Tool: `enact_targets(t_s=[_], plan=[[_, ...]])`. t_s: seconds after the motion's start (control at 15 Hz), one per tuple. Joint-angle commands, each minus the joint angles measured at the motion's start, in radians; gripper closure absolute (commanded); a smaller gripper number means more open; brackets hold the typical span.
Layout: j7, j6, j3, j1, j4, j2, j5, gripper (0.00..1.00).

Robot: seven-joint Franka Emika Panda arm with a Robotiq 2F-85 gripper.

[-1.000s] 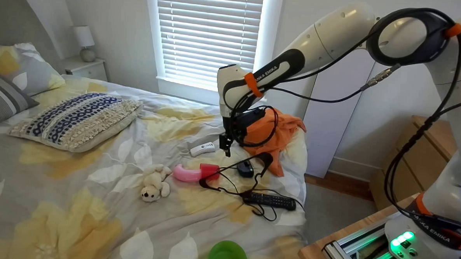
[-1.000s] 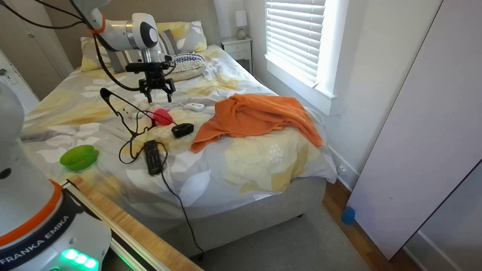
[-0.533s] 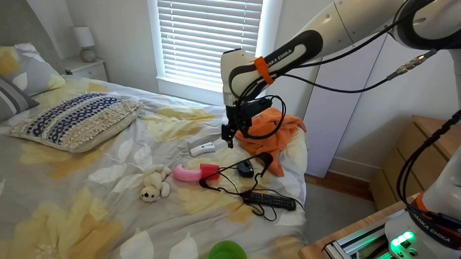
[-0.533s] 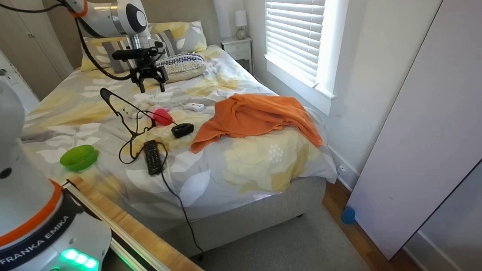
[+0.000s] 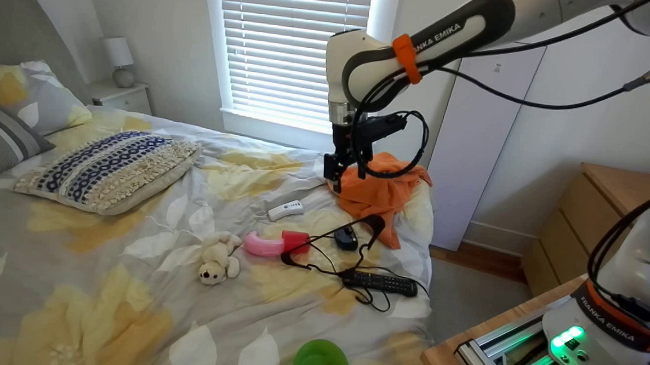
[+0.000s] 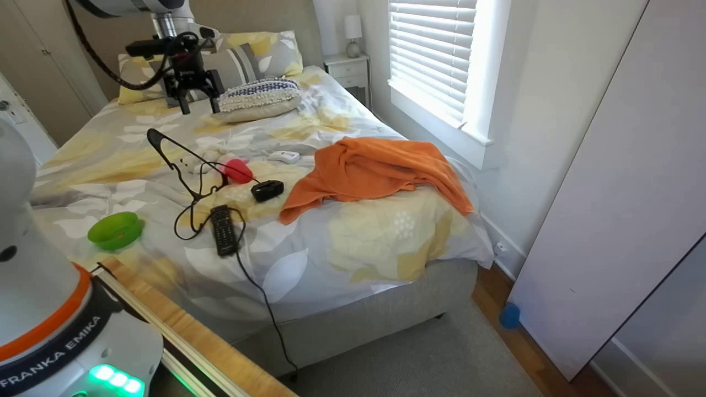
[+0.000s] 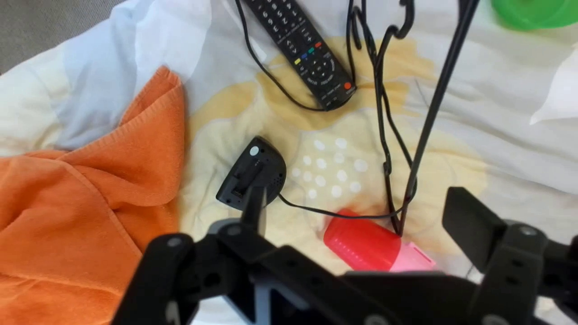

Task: Pick up the bedside alarm clock radio on the bed and move it to the right near the orange towel on the bed

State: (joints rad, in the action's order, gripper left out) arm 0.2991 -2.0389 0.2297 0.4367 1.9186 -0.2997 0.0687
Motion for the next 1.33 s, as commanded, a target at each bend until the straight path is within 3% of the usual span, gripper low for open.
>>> enact_targets(t_s=[0.0, 0.53, 1.27], plan=[[0.062, 0.062, 0.042, -0.002, 0.088, 0.154, -0.031, 0.0], [0.112, 0.074, 0.133, -0.011, 0.176, 0.41, -0.044, 0.0], [0.094, 0.083, 0.162, -0.029, 0.155, 0.43, -0.021, 0.0]])
